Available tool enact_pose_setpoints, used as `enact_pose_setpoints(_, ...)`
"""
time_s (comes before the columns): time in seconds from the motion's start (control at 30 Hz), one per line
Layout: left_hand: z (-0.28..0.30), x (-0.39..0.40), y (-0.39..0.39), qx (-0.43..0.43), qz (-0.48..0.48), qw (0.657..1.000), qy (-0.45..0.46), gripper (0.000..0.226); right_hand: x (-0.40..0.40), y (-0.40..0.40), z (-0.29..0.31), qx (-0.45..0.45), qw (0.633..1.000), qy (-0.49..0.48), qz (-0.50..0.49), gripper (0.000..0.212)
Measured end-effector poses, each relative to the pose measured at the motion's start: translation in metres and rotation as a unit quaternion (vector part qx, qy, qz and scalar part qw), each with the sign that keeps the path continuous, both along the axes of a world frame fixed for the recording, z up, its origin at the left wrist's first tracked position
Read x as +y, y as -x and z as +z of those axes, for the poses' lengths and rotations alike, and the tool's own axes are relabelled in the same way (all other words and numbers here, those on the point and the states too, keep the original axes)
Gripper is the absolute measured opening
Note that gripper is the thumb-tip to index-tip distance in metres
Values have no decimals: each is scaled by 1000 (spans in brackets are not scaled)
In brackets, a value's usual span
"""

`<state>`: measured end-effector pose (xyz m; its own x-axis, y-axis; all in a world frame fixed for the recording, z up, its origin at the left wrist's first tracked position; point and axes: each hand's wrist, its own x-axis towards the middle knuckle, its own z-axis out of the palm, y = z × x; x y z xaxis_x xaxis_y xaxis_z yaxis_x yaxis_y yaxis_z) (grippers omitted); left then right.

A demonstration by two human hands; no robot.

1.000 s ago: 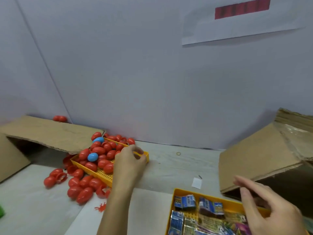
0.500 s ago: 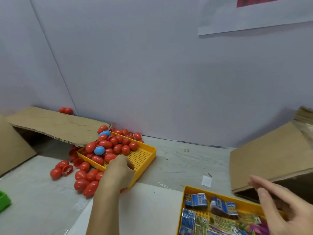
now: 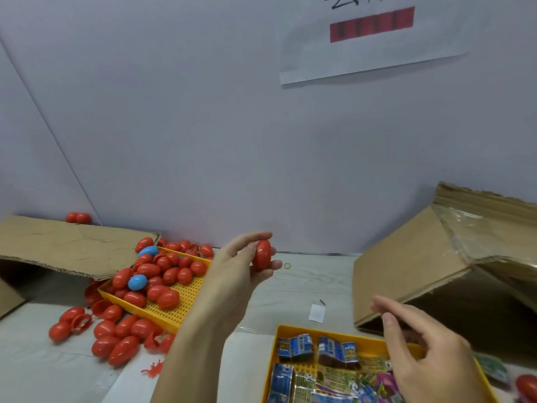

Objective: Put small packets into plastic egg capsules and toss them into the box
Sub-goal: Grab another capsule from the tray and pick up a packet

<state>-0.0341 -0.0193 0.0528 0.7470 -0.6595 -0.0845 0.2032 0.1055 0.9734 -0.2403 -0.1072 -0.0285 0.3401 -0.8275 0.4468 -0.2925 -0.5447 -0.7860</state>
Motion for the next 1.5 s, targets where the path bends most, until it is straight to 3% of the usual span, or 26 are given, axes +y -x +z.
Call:
enact_pose_setpoints(0.17,1,-18,50,43,-67,996,42,17,1,2,2,-7,1000,-1,11,28)
enact_pose_setpoints(0.33,-24,-18,75,54,-70,992,90,16,0,2,1,-9,1000,10,8,29)
enact_pose_setpoints(0.5,-39,-18,74,165,-97,972,134,27,-2,0,-3,-3,1000,21,8,29)
enact_pose_setpoints(0.67,-41,-26,72,218,-127,955,157,37,-2,0,-4,-17,1000,15,12,29)
enact_pose_setpoints(1.0,-43,-24,68,276,-174,926,188,32,-1,1,-4,-23,999,-3,31,29)
enact_pose_setpoints(1.27,-44,-23,68,289,-166,923,192,20,0,1,-3,-33,999,-17,31,29)
enact_pose_setpoints(1.5,-44,-25,68,280,-155,930,183,32,0,2,-2,-28,999,-19,31,29)
